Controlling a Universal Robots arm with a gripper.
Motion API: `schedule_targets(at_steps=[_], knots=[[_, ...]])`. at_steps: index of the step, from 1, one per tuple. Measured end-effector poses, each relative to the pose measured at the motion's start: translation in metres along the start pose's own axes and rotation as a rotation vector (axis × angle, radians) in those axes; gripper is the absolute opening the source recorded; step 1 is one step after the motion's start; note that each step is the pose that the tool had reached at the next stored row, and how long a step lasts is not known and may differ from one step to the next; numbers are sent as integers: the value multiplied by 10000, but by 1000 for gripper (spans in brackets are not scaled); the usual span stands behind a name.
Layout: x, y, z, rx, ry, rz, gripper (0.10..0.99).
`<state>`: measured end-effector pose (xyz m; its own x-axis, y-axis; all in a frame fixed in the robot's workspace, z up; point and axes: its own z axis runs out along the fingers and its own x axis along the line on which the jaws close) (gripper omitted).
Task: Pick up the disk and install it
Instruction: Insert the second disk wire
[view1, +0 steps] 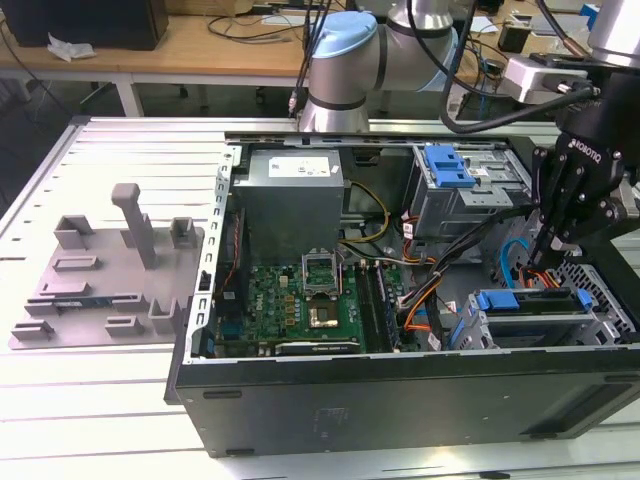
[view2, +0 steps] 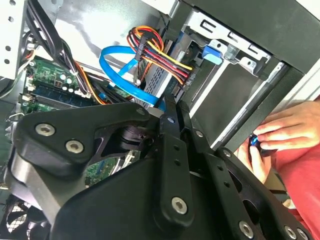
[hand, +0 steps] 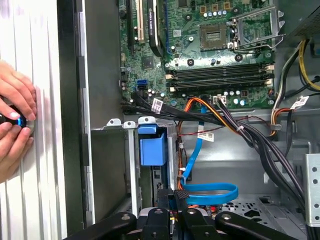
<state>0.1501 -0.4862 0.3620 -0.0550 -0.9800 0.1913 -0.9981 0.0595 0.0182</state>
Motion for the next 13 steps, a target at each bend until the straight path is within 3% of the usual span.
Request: schedule_targets(at_steps=[3, 8, 13], knots=[[22, 0, 4, 9, -245, -5, 161], [45, 25, 12, 97, -335, -110, 161], [120, 32, 29, 215, -547, -180, 161]])
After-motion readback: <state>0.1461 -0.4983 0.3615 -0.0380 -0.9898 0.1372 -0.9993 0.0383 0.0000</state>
